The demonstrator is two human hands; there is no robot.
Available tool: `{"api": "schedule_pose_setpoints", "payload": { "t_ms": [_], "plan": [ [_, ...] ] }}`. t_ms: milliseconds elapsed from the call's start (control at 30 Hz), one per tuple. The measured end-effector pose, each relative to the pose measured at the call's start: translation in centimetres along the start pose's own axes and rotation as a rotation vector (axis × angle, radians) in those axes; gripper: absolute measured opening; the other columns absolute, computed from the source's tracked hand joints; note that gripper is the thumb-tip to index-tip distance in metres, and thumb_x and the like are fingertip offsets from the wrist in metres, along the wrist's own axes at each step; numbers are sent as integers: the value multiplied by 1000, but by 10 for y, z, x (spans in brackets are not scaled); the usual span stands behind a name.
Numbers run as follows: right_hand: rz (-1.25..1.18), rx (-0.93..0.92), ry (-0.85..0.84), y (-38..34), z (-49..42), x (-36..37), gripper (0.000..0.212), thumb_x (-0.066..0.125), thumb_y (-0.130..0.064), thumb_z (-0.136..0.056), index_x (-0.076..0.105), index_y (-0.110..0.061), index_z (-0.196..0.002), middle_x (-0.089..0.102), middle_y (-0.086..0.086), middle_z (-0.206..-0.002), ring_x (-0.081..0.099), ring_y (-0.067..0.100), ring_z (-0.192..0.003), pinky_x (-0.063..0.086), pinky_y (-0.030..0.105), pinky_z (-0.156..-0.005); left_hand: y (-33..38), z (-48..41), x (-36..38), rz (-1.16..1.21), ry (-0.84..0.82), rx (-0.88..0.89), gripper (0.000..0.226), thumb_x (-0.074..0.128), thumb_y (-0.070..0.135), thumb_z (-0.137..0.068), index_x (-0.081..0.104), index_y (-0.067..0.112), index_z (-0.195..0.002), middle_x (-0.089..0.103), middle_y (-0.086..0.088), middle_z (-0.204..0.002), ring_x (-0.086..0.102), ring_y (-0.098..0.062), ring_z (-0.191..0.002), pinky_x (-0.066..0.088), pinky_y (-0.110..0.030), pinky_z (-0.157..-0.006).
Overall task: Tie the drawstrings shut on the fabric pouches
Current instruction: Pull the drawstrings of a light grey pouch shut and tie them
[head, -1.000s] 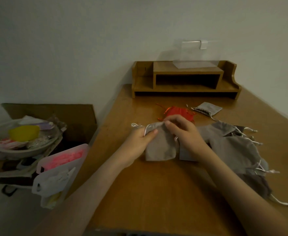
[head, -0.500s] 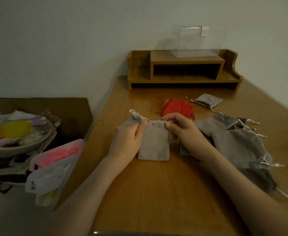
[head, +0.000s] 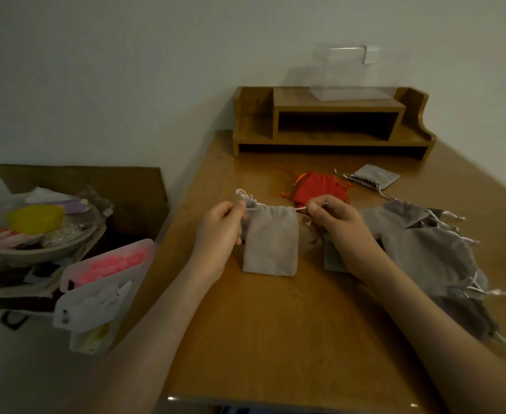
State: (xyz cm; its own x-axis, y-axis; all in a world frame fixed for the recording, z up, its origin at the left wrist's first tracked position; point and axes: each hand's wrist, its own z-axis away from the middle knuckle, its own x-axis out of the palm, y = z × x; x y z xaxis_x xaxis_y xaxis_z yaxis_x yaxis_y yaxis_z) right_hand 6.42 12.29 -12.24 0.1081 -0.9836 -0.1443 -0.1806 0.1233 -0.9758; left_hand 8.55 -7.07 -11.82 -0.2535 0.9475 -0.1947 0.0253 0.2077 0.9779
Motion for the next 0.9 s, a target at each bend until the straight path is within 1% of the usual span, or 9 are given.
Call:
{"api": "schedule_pose_setpoints", "payload": {
  "t_ms": [200, 300, 400, 500, 600, 667, 733, 800, 900],
  "plan": [
    [-161, -20, -82, -2, 0, -3, 14, 48, -3, -94, 60, -9, -92, 60, 2, -78, 55, 14, -68, 45, 26, -62, 3, 2, -1, 42, -23, 2, 37, 44, 36, -100, 52, 17, -69, 45, 7, -52, 42, -5, -48, 38, -16, -49],
    [-255, 3, -188, -4, -1, -5, 9, 55, -17, -84, 59, -10, -88, 57, 3, -74, 56, 16, -70, 45, 24, -61, 6, 4, -2, 87, -95, 19, 35, 45, 29, -100, 52, 16, -68, 45, 7, -52, 42, -4, -48, 38, -13, -48],
    [-212, 72, -211, -4, -2, -4, 28, 60, -39, -88, 56, -14, -77, 55, 1, -69, 52, 18, -66, 43, 28, -61, 7, 6, -1, 73, -142, 49, 32, 46, 18, -98, 50, 15, -66, 42, 8, -50, 38, -4, -47, 35, -16, -48],
    [-207, 107, -253, -4, 0, -4, 27, 60, -33, -84, 49, -12, -72, 57, 7, -68, 51, 17, -55, 44, 25, -47, 6, 8, -1, 9, -151, 51, 34, 46, 13, -95, 46, 18, -61, 40, 14, -46, 35, -1, -46, 29, -18, -49],
    [-210, 143, -269, -4, 1, -4, 27, 64, -29, -80, 43, -12, -79, 56, 14, -73, 41, 13, -41, 27, 20, -35, 7, 10, 0, 40, -161, 15, 40, 45, 14, -96, 44, 21, -57, 37, 14, -45, 33, -2, -43, 27, -19, -47],
    [-167, 165, -283, -5, 1, -4, 28, 65, -27, -81, 46, -10, -91, 55, 14, -74, 33, 10, -39, 21, 19, -36, 9, 11, 0, 93, -165, 2, 50, 46, 17, -98, 47, 25, -49, 36, 13, -45, 33, -2, -42, 28, -17, -45],
    [-48, 158, -318, -6, 2, -3, 21, 62, -20, -88, 52, -8, -102, 60, 2, -72, 31, 8, -41, 23, 18, -36, 12, 13, -1, 142, -197, 5, 56, 48, 22, -98, 49, 26, -42, 37, 14, -43, 35, -1, -39, 29, -13, -42],
    [75, 136, -352, -7, 4, -4, 8, 55, -16, -95, 59, -10, -98, 57, -9, -61, 32, 5, -42, 25, 15, -37, 14, 14, -3, 158, -248, 39, 55, 50, 23, -96, 47, 26, -42, 34, 13, -41, 31, -2, -37, 27, -12, -40],
    [212, 106, -356, -8, 5, -5, 18, 53, -19, -97, 63, -14, -83, 49, -10, -52, 36, 3, -42, 30, 13, -41, 15, 12, -7, 196, -272, 52, 53, 54, 20, -93, 49, 27, -41, 30, 11, -42, 26, -3, -38, 25, -14, -40]
  ]
}}
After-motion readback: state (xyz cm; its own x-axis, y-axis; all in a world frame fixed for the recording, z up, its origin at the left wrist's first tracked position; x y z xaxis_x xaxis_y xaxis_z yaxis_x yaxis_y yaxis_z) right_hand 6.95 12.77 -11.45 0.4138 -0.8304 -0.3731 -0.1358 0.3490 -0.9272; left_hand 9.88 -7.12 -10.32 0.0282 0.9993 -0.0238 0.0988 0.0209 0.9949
